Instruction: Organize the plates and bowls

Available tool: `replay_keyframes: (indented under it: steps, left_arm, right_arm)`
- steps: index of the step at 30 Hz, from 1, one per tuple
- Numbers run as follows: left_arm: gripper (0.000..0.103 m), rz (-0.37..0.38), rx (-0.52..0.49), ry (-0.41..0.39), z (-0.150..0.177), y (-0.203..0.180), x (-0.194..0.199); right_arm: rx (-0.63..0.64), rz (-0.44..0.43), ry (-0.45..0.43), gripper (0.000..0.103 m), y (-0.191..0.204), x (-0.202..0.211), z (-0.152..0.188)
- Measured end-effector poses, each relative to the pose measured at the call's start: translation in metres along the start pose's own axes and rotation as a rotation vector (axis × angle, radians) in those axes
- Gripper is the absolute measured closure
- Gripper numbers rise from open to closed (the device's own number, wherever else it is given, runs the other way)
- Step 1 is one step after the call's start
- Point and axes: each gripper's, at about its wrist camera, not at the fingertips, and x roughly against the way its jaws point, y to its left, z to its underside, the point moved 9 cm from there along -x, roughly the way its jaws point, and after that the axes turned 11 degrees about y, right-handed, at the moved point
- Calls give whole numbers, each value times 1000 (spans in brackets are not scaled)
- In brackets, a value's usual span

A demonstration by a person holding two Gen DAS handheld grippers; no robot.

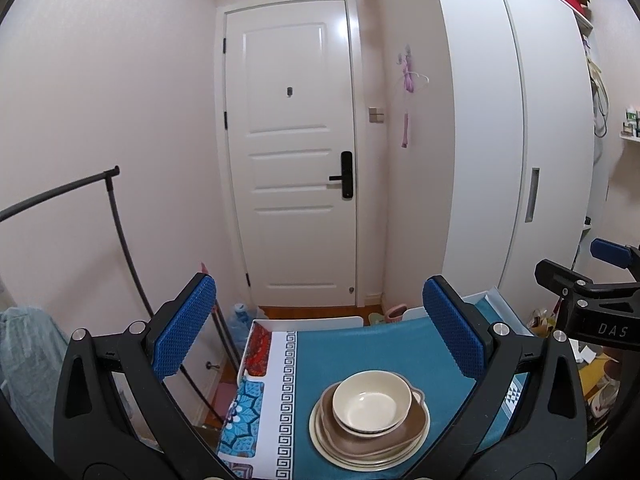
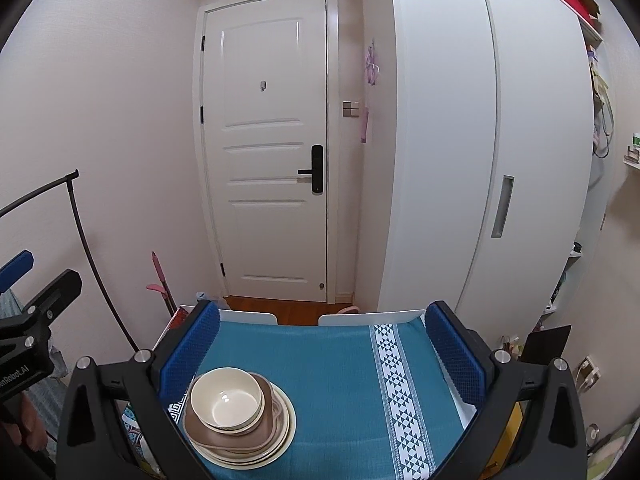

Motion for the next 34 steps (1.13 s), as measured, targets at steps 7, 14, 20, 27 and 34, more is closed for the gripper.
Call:
replay_keyframes:
  steps: [7,14,20,27,34]
  left_arm:
    - [0,0,-9,1,-1,1,-6]
    - [0,-5,-8,-5,-1,6,-10]
    - [0,-15,-12,-12,-3,9,-14]
    - [0,-57,-11,-50,-7,13,-11]
    - [0,-63,-2,-56,-10,23,-21]
  right_arm:
    - [-4,4,4,1,0,-1,1]
    - [-2,2,2,1,2,-3,-1]
    - [0,-1,3,1,3,-8,-5]
    - [2,-2,8,1,6,-13,-5]
    - [11,-5,10,1,13,-26,-11]
